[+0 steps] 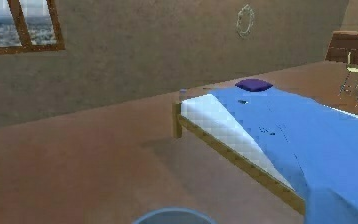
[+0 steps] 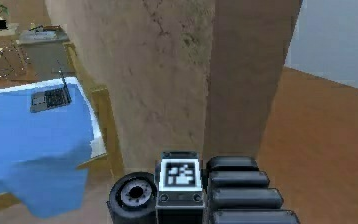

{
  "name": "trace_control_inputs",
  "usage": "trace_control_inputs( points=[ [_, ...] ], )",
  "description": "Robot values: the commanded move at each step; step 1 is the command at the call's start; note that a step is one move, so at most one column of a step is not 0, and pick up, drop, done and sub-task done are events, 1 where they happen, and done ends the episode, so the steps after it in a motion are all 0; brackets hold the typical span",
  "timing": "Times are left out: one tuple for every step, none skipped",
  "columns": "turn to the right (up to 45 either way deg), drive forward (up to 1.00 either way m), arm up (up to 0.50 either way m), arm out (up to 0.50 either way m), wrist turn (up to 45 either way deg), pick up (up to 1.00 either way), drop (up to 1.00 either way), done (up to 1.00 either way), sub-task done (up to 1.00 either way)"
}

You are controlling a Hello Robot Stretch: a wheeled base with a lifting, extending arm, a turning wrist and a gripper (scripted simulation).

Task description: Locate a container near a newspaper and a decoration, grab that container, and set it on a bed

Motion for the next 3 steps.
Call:
trace_control_inputs(
  points=[
    [12.0, 0.00, 0.00, 0.00, 0.0, 0.00, 0.00, 0.00, 0.00],
    [0.0, 1.00, 0.00, 0.00, 0.0, 0.00, 0.00, 0.00, 0.00],
    [0.0, 0.30, 0.00, 0.00, 0.0, 0.00, 0.00, 0.00, 0.00]
  ],
)
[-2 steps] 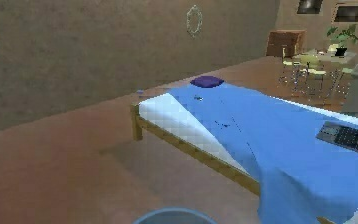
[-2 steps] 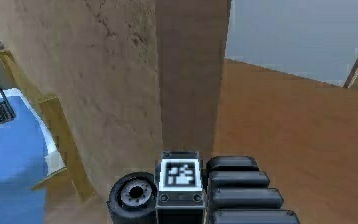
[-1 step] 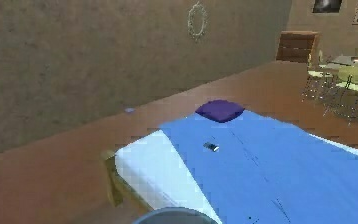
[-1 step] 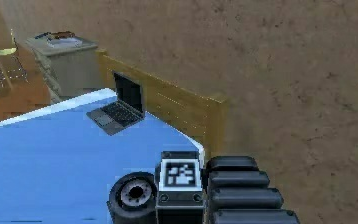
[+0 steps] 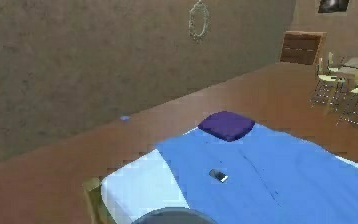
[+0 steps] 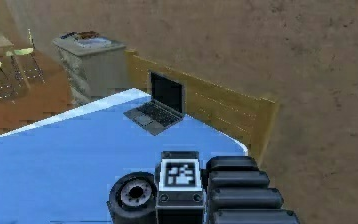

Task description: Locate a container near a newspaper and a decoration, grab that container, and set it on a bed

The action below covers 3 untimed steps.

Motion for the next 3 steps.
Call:
trace_control_inputs(
  points=[
    [-45.0, 0.00, 0.00, 0.00, 0.0, 0.00, 0.00, 0.00, 0.00],
    [-45.0, 0.00, 0.00, 0.00, 0.0, 0.00, 0.00, 0.00, 0.00],
    [45.0, 0.00, 0.00, 0.00, 0.0, 0.00, 0.00, 0.00, 0.00]
  ],
)
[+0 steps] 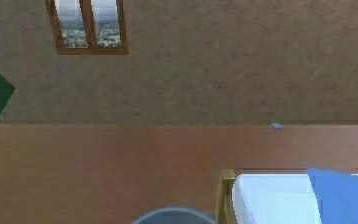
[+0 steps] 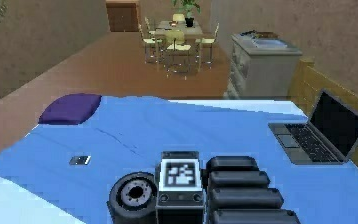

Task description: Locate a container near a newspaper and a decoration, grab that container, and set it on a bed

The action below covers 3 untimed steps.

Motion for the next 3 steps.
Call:
trace_control_inputs(
  points=[
    [39.0, 0.00, 0.00, 0.00, 0.0, 0.00, 0.00, 0.00, 0.00],
    [-45.0, 0.00, 0.00, 0.00, 0.0, 0.00, 0.00, 0.00, 0.00],
    [-21.0, 0.00, 0.00, 0.00, 0.0, 0.00, 0.00, 0.00, 0.00]
  ],
)
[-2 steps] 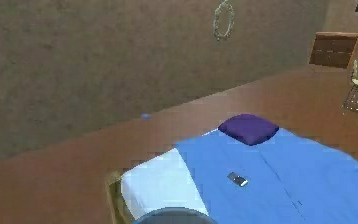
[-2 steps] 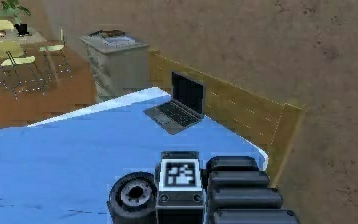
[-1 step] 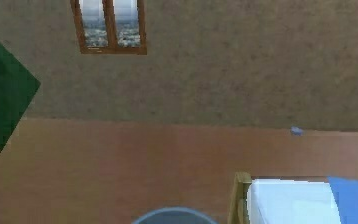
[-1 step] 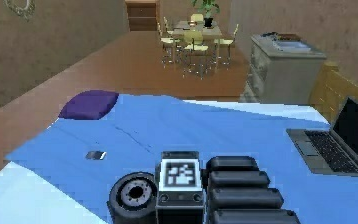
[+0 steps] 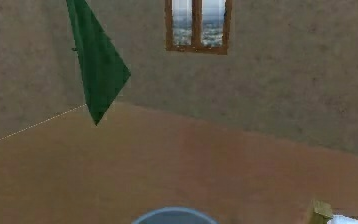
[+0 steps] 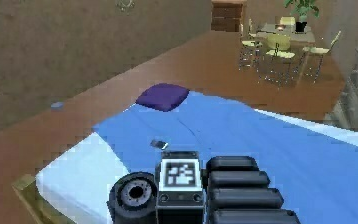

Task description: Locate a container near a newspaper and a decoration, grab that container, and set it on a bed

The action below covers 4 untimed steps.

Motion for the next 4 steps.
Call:
trace_control_inputs(
  points=[
    [45.0, 0.00, 0.00, 0.00, 0.0, 0.00, 0.00, 0.00, 0.00],
    [3.0, 0.00, 0.00, 0.00, 0.0, 0.00, 0.00, 0.00, 0.00],
    [0.0, 0.00, 0.00, 0.48, 0.0, 0.00, 0.00, 0.00, 0.00],
    [0.0, 0.00, 0.00, 0.00, 39.0, 0.00, 0.00, 0.00, 0.00]
  ],
)
